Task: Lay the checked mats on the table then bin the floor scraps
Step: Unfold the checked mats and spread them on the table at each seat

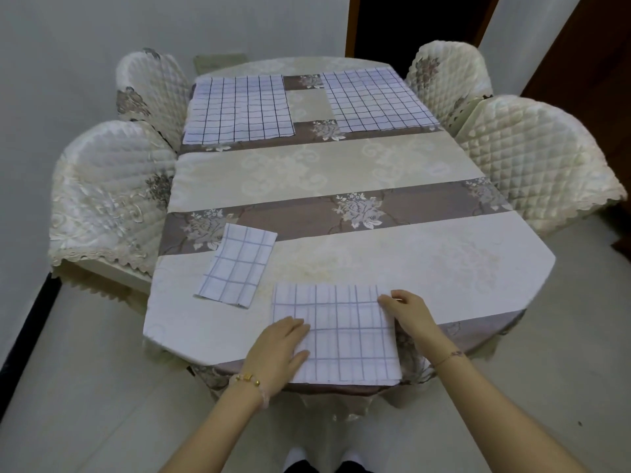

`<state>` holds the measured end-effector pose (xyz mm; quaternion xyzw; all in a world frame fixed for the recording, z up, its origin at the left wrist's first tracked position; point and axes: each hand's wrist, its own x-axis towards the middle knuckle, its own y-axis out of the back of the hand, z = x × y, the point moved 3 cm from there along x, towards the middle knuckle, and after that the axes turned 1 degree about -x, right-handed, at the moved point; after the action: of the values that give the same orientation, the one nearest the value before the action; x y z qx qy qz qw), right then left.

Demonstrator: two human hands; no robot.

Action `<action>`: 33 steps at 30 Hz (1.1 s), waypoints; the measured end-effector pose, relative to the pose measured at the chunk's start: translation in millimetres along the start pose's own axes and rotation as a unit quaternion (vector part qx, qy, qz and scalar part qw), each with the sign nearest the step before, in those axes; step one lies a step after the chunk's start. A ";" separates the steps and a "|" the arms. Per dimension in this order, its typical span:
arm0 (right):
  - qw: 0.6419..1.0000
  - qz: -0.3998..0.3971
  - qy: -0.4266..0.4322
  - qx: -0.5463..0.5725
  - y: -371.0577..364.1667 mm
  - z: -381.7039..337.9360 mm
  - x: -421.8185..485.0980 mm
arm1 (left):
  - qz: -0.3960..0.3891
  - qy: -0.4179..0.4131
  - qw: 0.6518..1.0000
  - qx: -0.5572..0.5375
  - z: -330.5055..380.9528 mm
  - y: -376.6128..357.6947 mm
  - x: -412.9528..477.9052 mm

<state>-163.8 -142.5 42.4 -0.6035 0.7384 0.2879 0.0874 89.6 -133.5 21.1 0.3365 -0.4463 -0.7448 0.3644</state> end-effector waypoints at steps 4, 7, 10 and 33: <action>0.998 -0.025 -0.039 0.052 0.3 11.6 -21.3 | -0.008 -0.010 0.998 0.063 1.6 -7.8 -6.6; 0.996 -0.043 -0.066 0.049 0.6 29.9 -42.7 | -0.024 -0.017 0.997 0.078 2.8 -8.1 -6.5; 0.991 -0.078 -0.078 0.078 1.0 44.5 -63.5 | -0.034 -0.002 0.996 0.082 5.0 -3.0 -5.6; 0.986 -0.067 0.040 0.149 -5.4 -4.0 -95.8 | 0.084 0.074 0.877 -0.468 87.4 31.4 -8.2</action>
<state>-133.3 -64.6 89.5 -0.6428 0.7339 0.1435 0.1661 29.1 -100.4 83.9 0.1422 -0.0441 -0.8066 0.5721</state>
